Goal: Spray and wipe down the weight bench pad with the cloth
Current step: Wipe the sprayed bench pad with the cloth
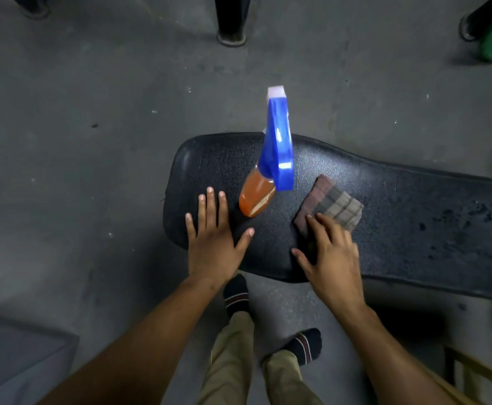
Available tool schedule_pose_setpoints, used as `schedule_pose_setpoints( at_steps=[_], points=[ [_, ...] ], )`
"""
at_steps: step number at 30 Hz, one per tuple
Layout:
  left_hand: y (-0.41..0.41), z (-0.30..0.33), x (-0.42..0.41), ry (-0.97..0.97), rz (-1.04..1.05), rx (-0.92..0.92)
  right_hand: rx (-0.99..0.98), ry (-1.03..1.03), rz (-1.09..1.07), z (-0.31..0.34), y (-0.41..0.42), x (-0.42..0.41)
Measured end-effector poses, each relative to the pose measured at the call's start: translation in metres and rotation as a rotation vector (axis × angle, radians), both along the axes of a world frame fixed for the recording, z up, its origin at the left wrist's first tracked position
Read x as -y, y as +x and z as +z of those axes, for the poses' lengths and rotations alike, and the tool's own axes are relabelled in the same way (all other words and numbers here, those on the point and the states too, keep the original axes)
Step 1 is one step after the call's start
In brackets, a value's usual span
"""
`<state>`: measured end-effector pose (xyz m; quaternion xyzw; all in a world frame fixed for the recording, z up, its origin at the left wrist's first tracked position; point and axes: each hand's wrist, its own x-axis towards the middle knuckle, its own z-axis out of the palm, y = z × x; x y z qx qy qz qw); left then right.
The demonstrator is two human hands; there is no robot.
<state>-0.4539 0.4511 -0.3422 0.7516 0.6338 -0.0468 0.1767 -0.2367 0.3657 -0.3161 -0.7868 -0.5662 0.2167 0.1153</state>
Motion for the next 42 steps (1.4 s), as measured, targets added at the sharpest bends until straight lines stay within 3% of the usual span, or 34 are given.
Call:
schedule_pose_setpoints(
  at_steps=[4,12,17,24,27,33,42],
  points=[
    [0.012,0.013,0.028,-0.058,0.027,0.04,-0.049,0.11,0.014,-0.007,0.015,-0.008],
    [0.064,0.033,0.104,-0.106,-0.093,0.074,-0.796,0.187,-0.42,0.026,0.068,0.02],
    [0.122,0.039,0.112,-0.121,-0.203,0.102,-1.083,0.333,-0.613,0.052,0.111,0.057],
    [0.211,0.045,0.113,-0.164,-0.386,0.124,-1.439,0.584,-1.301,0.071,0.176,0.107],
    [0.246,0.049,0.113,-0.183,-0.459,0.121,-1.627,0.671,-1.424,0.075,0.207,0.13],
    [0.306,0.047,0.107,-0.216,-0.575,0.112,-1.316,0.702,-1.489,0.063,0.249,0.159],
    [0.4,0.041,0.067,-0.234,-0.793,0.123,-1.265,0.739,-1.629,0.057,0.289,0.153]
  ],
)
